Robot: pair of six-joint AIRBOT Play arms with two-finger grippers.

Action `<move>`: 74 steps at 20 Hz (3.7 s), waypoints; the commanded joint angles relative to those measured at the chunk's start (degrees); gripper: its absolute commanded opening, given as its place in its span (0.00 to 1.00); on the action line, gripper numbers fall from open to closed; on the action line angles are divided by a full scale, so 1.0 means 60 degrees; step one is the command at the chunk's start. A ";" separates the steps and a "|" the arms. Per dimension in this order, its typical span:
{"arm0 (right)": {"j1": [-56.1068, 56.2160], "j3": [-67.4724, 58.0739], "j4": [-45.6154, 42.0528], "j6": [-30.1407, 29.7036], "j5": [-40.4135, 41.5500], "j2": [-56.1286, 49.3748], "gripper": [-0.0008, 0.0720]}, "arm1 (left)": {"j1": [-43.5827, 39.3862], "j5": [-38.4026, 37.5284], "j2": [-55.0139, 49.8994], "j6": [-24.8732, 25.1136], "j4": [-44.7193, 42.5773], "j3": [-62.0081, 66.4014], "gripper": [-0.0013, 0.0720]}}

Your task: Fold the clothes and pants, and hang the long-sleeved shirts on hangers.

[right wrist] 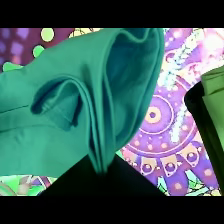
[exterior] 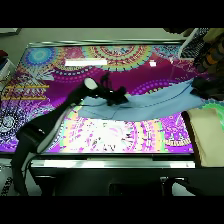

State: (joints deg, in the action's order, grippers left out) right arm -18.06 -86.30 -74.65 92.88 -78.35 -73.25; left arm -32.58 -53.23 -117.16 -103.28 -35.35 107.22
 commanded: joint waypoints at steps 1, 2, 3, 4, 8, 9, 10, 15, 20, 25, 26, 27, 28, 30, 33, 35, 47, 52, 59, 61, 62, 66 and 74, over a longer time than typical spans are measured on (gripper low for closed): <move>0.0007 -0.0022 -0.0444 0.0415 -0.0215 0.1038 0.07 | -0.1821 0.2667 -0.0601 -0.0619 0.1545 -0.0022 0.04; 0.0007 -0.0029 -0.0455 0.0419 -0.0200 0.1180 0.07 | -0.2131 0.3180 -0.0761 -0.0780 0.1807 -0.0022 0.04; 0.0007 -0.0029 -0.0448 0.0419 -0.0186 0.1271 0.07 | -0.2412 0.3683 -0.0936 -0.0947 0.2087 -0.0018 0.04; 0.0007 -0.0029 -0.0452 0.0452 -0.0182 0.1326 0.07 | -0.2634 0.4156 -0.1089 -0.1053 0.2324 -0.0018 0.04; 0.0007 -0.0029 -0.0168 0.0667 -0.0098 0.1344 0.07 | -0.3115 0.5311 -0.1453 -0.1490 0.2630 -0.0018 0.04; 0.0007 -0.0029 -0.0015 0.0667 0.0011 0.1344 0.07 | -0.3180 0.5399 -0.1530 -0.1701 0.2652 -0.0015 0.04; 0.0011 -0.0029 0.0200 0.0667 0.0146 0.1344 0.07 | -0.3228 0.5457 -0.1610 -0.1847 0.2652 0.0029 0.04; 0.0011 -0.0025 0.0590 0.0659 0.0565 0.1282 0.07 | -0.3202 0.5166 -0.1785 -0.1898 0.2659 0.0525 0.04; 0.0018 -0.0025 0.1355 0.0703 0.0568 0.1093 0.07 | -0.1847 0.2612 -0.0761 -0.1898 0.1789 0.0597 0.03; 0.0576 -0.0015 0.3133 0.1220 0.1071 0.0831 0.07 | 0.0499 -0.0838 0.1708 -0.1891 -0.1774 0.0597 0.03; 0.0973 -0.0015 0.3104 0.1344 0.1224 0.0761 0.07 | 0.0973 -0.1537 0.2280 -0.1861 -0.2652 0.0597 0.04; 0.1421 -0.0011 0.3034 0.1519 0.1384 0.0663 0.07 | 0.1428 -0.2226 0.2860 -0.1861 -0.3574 0.0597 0.04; 0.1949 -0.0011 0.2998 0.1661 0.1588 0.0528 0.07 | 0.1909 -0.2940 0.3490 -0.1851 -0.4619 0.0597 0.04; 0.2991 -0.0011 0.2805 0.2095 0.2084 0.0197 0.07 | 0.2769 -0.4091 0.4663 -0.1483 -0.6561 0.0597 0.04; 0.4455 -0.0015 0.2499 0.2809 0.3096 -0.0379 0.07 | 0.3745 -0.5071 0.6022 -0.1002 -0.8830 0.0594 0.04; 0.5187 -0.0015 0.2495 0.3151 0.3745 -0.0780 0.07 | 0.4364 -0.5457 0.6619 -0.0736 -0.9475 0.0594 0.04; 0.7471 -0.0015 0.2535 0.4798 0.5880 -0.3268 0.07 | 0.5872 -0.5515 0.7173 -0.0492 -0.9471 0.0568 0.04; 0.7690 -0.0015 0.2659 0.4816 0.5865 -0.3920 0.14 | 0.5872 -0.5523 0.7169 -0.0492 -0.9468 0.0240 0.04; 0.7697 -0.0018 0.3650 0.4397 0.5610 -0.3927 0.81 | 0.5869 -0.5563 0.7158 -0.0488 -0.9355 0.0087 0.04; 0.7581 -0.0018 0.3840 0.4033 0.5570 -0.3738 0.81 | 0.5854 -0.5566 0.7147 -0.0357 -0.9202 0.0087 0.04; 0.7417 -0.0018 0.3832 0.3869 0.5530 -0.3526 0.81 | 0.5850 -0.5588 0.7118 -0.0240 -0.9100 0.0087 0.04; 0.5486 -0.0022 0.3825 0.3093 0.4095 -0.2357 0.81 | 0.5832 -0.5814 0.6856 -0.0142 -0.8615 0.0087 0.04; 0.0175 0.1158 0.3810 -0.0390 0.0820 -0.1912 0.81 | 0.5832 -0.6386 0.6215 0.0820 -0.8171 0.0087 0.04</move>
State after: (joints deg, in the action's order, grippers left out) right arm -7.86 -83.40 -52.14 98.83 -68.16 -85.01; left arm 2.46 -89.65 -78.50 -101.86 -85.67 107.74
